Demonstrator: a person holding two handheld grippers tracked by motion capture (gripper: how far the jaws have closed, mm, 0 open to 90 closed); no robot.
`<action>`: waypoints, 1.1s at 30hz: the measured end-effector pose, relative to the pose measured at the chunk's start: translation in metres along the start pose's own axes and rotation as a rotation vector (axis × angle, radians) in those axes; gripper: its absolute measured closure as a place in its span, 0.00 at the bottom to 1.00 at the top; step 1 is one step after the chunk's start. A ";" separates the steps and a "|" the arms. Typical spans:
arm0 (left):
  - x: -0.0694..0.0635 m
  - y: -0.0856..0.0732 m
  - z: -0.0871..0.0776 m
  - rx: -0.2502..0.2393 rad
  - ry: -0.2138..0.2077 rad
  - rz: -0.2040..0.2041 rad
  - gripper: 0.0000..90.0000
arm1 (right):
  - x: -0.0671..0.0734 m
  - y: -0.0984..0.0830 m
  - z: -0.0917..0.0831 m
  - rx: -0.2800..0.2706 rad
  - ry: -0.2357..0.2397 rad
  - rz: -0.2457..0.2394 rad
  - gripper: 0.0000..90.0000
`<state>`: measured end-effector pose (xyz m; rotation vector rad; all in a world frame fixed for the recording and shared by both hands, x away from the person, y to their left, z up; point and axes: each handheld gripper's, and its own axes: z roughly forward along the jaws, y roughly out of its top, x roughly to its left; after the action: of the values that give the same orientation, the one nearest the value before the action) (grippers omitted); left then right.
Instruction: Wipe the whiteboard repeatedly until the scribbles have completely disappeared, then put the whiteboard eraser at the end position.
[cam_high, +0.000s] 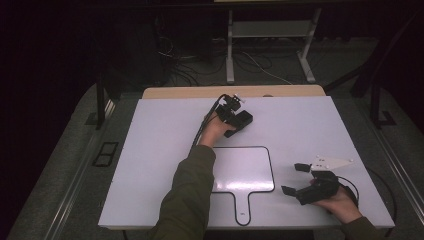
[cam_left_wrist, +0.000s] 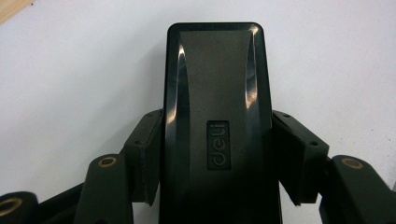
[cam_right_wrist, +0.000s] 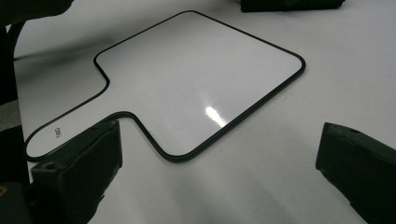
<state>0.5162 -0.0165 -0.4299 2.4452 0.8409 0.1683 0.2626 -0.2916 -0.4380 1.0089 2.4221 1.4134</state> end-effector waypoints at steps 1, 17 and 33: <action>0.000 0.000 0.000 -0.005 0.001 0.008 0.43 | 0.000 0.000 0.000 0.001 0.000 -0.001 0.00; 0.004 -0.002 -0.030 -0.151 -0.031 -0.006 0.23 | -0.001 0.000 0.001 0.001 -0.003 0.001 0.00; -0.009 -0.016 -0.060 -0.228 -0.033 0.015 0.10 | -0.001 -0.001 0.001 0.006 -0.004 0.001 0.00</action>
<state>0.4837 0.0160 -0.3875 2.2352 0.7453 0.2164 0.2636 -0.2924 -0.4392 1.0131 2.4251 1.4031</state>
